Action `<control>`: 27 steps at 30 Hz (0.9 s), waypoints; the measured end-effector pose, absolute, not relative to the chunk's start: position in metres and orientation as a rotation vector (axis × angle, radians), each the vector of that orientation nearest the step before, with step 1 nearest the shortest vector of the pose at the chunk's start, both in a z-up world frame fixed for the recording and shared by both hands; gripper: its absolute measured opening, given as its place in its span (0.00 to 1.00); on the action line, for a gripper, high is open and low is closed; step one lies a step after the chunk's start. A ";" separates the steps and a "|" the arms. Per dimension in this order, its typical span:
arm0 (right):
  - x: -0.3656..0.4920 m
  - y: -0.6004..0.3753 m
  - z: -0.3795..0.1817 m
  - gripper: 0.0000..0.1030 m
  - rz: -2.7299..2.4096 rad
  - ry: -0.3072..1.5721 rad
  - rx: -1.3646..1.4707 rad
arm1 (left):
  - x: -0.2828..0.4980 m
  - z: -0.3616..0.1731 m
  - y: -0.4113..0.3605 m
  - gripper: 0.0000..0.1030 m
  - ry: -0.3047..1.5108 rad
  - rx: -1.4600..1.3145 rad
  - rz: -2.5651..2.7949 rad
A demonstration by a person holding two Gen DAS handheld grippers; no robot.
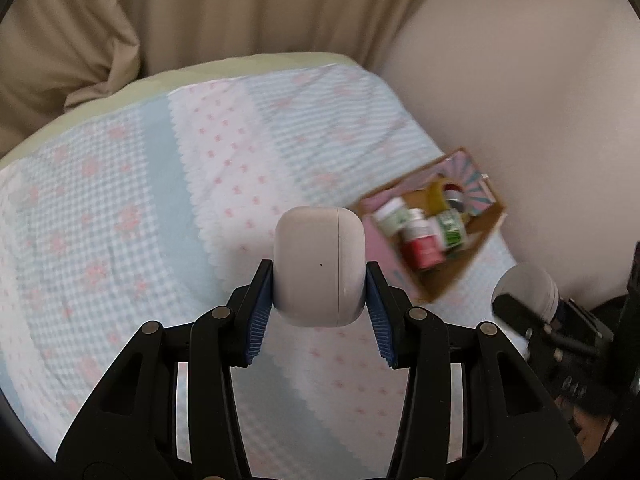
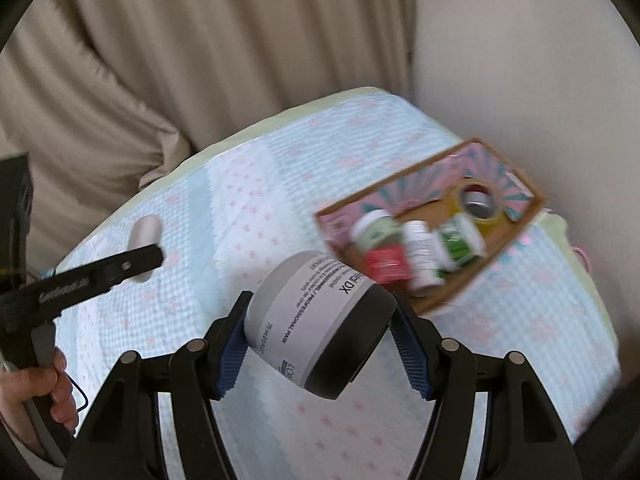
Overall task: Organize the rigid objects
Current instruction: 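Carry the earbud case and jar into the pink box and open both tools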
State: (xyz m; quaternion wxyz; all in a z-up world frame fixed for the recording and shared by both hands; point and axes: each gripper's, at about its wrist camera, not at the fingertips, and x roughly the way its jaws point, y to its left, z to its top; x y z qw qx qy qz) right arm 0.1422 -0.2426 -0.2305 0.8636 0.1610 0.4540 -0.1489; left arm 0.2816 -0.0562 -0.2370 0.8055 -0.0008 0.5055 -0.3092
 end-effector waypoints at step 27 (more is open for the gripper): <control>0.166 -0.503 -0.275 0.60 -0.222 1.134 0.325 | 0.294 -0.282 -0.342 0.40 1.206 0.082 -0.698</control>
